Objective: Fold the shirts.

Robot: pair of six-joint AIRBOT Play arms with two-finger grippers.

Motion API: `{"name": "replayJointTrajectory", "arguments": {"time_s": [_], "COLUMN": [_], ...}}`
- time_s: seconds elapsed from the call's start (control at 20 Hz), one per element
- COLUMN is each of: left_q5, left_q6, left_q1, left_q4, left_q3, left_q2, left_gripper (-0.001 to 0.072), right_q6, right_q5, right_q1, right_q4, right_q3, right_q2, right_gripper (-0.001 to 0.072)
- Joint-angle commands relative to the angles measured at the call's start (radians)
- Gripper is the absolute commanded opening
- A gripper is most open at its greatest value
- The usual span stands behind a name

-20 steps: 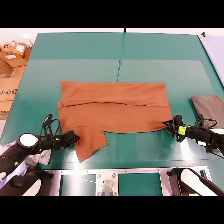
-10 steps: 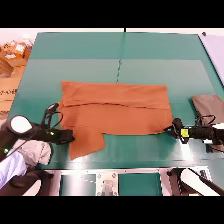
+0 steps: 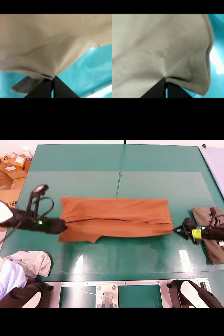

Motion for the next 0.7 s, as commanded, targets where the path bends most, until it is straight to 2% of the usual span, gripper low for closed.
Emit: {"name": "replayJointTrajectory", "arguments": {"time_s": [0.0,0.3,0.4,0.45,0.5,0.55,0.6,0.65], "left_q5": [0.104,0.266,0.33,0.377,0.435,0.497,0.535,0.53], "left_q6": [0.039,0.105,0.129,0.13,0.129,0.113,0.076,0.05], "left_q1": [0.002,0.002,0.002,0.002,0.002,0.005,0.016,0.038], "left_q4": [0.008,-0.011,-0.05,-0.059,-0.058,-0.054,-0.047,-0.039], "left_q3": [0.123,0.36,0.42,0.441,0.454,0.46,0.462,0.472], "left_q2": [-0.121,-0.471,-0.595,-0.649,-0.687,-0.712,-0.719,-0.718], "left_gripper": [0.0024,0.0025,0.0026,0.0028,0.0072,0.0451,0.0714,0.072], "right_q6": [0.008,0.009,0.008,0.006,-0.005,-0.028,-0.057,-0.098], "right_q5": [-0.083,-0.242,-0.286,-0.324,-0.363,-0.382,-0.351,-0.274], "right_q1": [0.095,0.222,0.246,0.254,0.258,0.254,0.242,0.214], "right_q4": [0.047,0.052,0.096,0.124,0.148,0.151,0.15,0.149], "right_q3": [0.144,0.391,0.454,0.486,0.521,0.574,0.634,0.7], "right_q2": [-0.06,-0.416,-0.55,-0.618,-0.677,-0.735,-0.779,-0.809], "right_gripper": [0.0017,0.0017,0.0022,0.0091,0.0167,0.0176,0.0227,0.0348]}}
